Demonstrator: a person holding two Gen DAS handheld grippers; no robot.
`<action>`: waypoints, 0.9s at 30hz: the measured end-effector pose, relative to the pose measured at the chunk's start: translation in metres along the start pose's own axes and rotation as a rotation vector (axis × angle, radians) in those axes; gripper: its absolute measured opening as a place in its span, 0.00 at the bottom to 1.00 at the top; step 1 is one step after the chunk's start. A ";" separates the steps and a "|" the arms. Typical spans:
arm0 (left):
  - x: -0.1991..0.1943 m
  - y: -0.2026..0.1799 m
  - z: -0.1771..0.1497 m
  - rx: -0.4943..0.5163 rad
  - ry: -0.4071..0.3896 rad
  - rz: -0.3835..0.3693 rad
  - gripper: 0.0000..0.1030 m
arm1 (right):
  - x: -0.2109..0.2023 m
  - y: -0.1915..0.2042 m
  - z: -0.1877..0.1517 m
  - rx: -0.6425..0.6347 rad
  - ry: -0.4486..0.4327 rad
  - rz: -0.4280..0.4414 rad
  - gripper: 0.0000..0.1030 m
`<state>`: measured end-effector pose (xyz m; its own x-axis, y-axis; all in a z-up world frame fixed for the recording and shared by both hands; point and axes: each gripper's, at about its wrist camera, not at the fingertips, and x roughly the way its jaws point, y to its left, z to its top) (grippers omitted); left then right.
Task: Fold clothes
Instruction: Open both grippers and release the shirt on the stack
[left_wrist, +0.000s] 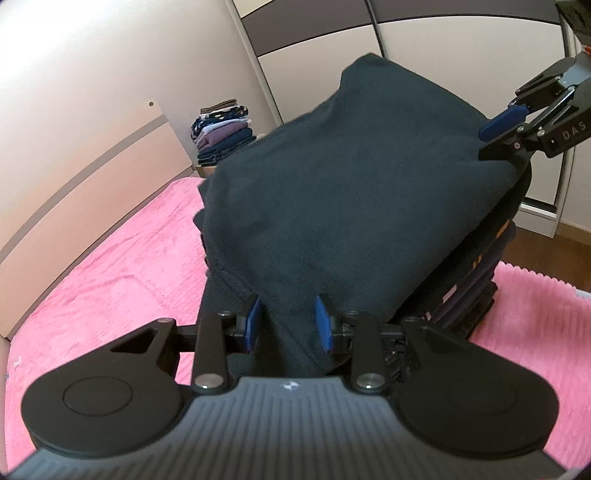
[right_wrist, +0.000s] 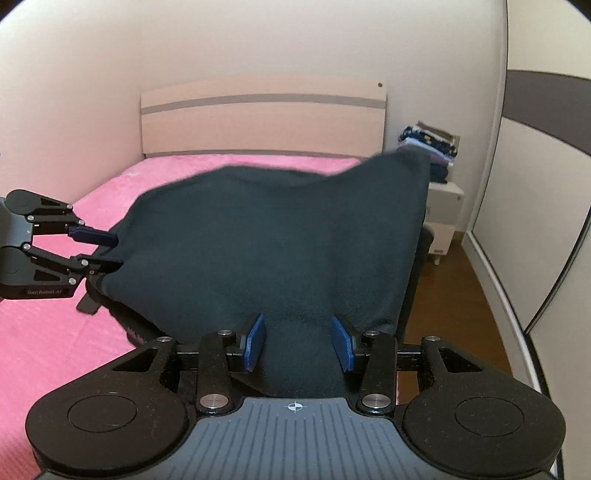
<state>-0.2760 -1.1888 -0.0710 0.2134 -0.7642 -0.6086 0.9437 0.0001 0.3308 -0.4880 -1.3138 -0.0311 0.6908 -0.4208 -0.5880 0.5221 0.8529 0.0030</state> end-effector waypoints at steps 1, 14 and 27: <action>0.001 0.003 0.004 0.000 0.005 0.003 0.26 | 0.000 0.001 0.004 -0.001 -0.007 -0.007 0.43; -0.014 0.025 0.021 -0.045 0.031 0.047 0.42 | -0.019 0.007 0.029 -0.021 -0.070 -0.073 0.74; -0.124 0.005 -0.041 -0.495 0.088 0.016 0.87 | -0.127 0.061 -0.057 0.349 -0.044 -0.104 0.99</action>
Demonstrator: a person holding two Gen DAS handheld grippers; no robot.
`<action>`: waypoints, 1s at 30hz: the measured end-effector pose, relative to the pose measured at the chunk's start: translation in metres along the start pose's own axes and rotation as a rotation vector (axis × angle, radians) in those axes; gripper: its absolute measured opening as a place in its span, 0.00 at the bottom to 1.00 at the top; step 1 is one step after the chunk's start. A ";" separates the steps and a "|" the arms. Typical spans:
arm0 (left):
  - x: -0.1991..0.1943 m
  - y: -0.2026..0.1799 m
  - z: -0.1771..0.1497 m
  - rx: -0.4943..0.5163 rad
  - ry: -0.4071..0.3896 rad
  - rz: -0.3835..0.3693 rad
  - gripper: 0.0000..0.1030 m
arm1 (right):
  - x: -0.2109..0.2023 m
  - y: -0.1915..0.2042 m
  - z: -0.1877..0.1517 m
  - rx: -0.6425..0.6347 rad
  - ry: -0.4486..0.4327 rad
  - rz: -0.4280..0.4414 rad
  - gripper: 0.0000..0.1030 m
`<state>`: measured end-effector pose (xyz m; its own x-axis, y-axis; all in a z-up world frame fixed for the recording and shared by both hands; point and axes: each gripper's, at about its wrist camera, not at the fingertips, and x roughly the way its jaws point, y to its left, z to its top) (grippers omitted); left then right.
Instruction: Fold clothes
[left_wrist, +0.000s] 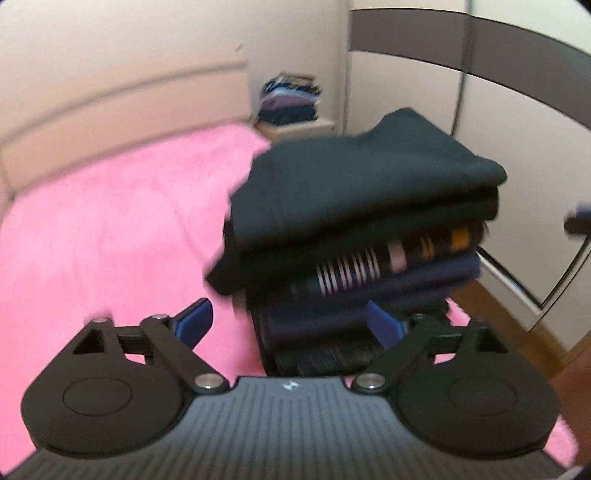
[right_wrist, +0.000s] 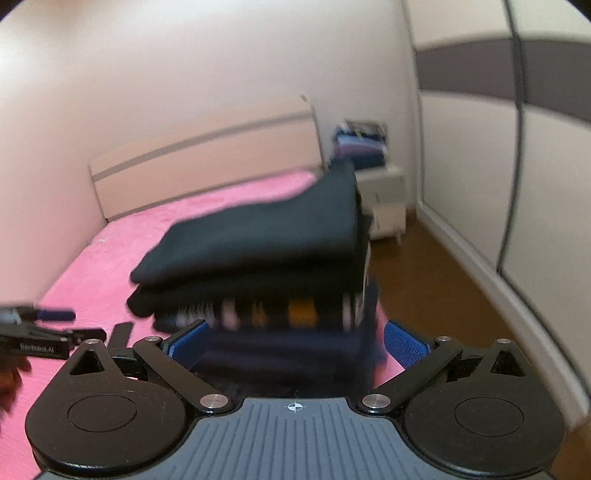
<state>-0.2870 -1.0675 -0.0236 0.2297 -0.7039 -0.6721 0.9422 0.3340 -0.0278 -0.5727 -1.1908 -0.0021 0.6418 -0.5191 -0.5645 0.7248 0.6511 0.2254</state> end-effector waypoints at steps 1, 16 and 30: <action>-0.010 -0.002 -0.011 -0.036 0.019 -0.007 0.89 | -0.007 0.001 -0.010 0.038 0.021 -0.001 0.99; -0.119 -0.011 -0.035 -0.074 0.011 -0.100 0.90 | -0.094 0.049 -0.025 0.247 0.102 -0.120 0.99; -0.195 -0.001 -0.053 -0.012 0.039 -0.018 0.96 | -0.177 0.157 -0.064 0.178 0.066 -0.208 0.99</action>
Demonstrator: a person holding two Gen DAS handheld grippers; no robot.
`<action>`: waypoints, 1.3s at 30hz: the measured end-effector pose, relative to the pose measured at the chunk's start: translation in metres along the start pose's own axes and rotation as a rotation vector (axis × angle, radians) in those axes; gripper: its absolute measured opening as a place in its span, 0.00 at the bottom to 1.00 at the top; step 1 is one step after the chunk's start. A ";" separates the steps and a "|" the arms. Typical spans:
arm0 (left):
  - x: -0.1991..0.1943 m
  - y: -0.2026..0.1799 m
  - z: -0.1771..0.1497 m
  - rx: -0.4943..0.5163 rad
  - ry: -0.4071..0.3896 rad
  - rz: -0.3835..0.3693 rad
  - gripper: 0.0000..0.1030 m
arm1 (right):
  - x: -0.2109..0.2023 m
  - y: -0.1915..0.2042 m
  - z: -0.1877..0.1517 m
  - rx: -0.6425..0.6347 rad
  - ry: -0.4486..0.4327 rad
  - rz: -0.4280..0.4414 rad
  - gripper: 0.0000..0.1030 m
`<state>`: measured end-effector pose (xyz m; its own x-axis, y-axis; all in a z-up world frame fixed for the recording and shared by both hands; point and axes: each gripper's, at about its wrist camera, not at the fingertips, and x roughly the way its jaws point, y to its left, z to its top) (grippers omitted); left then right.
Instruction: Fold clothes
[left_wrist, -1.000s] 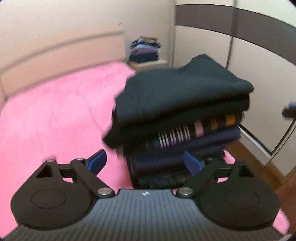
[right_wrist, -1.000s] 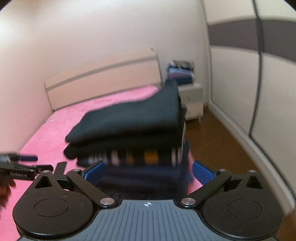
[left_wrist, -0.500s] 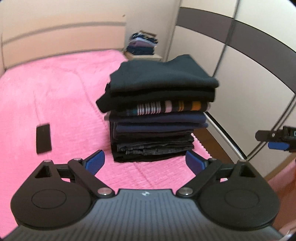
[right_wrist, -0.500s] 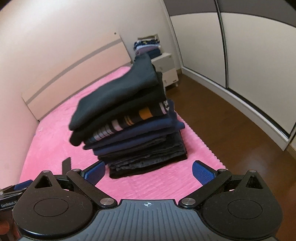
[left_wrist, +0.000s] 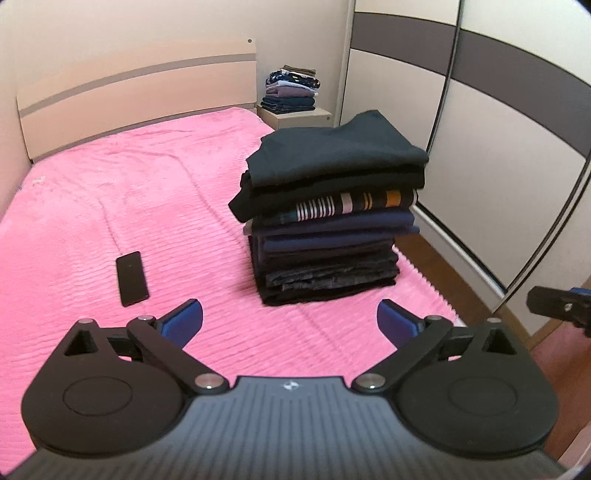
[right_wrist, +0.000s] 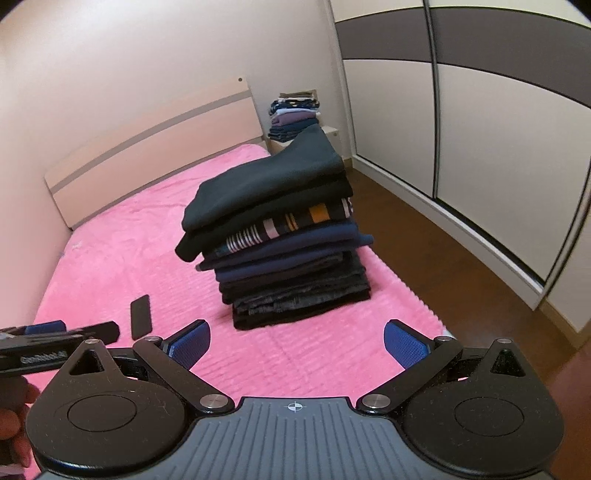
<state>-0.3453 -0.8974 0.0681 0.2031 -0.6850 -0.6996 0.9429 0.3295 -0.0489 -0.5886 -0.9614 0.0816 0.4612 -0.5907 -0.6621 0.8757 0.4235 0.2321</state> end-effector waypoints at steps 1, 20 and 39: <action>-0.003 0.000 -0.003 0.005 0.004 0.001 0.96 | -0.004 0.001 -0.004 0.007 0.001 -0.002 0.99; -0.018 -0.036 0.012 -0.062 -0.049 0.061 0.96 | 0.017 -0.021 0.040 -0.104 -0.007 0.038 0.99; 0.003 -0.055 0.008 -0.032 0.010 0.106 0.97 | 0.041 -0.021 0.042 -0.161 0.056 0.050 0.99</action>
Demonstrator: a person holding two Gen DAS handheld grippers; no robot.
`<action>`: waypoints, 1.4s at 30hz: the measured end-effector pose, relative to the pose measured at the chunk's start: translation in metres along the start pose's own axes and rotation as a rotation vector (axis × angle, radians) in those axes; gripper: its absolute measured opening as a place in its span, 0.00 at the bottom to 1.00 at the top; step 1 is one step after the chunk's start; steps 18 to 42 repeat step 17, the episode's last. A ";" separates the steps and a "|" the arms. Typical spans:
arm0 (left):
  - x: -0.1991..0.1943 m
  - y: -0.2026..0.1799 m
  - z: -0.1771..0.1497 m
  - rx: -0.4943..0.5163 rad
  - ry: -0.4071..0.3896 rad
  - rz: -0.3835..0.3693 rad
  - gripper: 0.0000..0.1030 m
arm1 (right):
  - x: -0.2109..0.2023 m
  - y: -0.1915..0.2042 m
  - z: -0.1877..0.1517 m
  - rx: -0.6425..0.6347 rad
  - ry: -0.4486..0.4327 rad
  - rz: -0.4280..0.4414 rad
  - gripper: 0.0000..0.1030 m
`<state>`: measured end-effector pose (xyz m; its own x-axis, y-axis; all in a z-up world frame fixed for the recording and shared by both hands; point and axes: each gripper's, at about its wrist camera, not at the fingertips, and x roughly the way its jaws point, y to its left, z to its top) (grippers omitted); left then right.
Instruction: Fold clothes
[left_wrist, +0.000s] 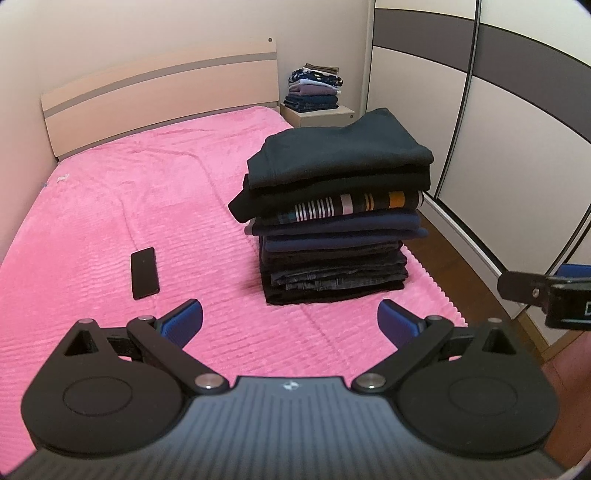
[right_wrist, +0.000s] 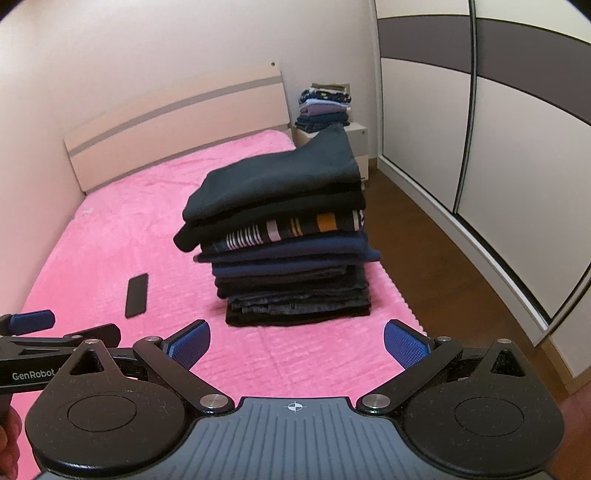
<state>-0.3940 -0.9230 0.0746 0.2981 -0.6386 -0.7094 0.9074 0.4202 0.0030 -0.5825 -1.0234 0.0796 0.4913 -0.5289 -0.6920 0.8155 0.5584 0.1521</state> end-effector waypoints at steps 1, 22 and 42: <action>0.000 0.001 0.000 -0.001 0.002 0.000 0.97 | 0.001 0.001 0.000 -0.004 0.003 -0.002 0.99; 0.004 0.002 -0.008 0.029 0.018 0.022 0.97 | 0.006 0.011 -0.004 -0.056 0.014 -0.020 0.99; 0.004 0.002 -0.008 0.029 0.018 0.022 0.97 | 0.006 0.011 -0.004 -0.056 0.014 -0.020 0.99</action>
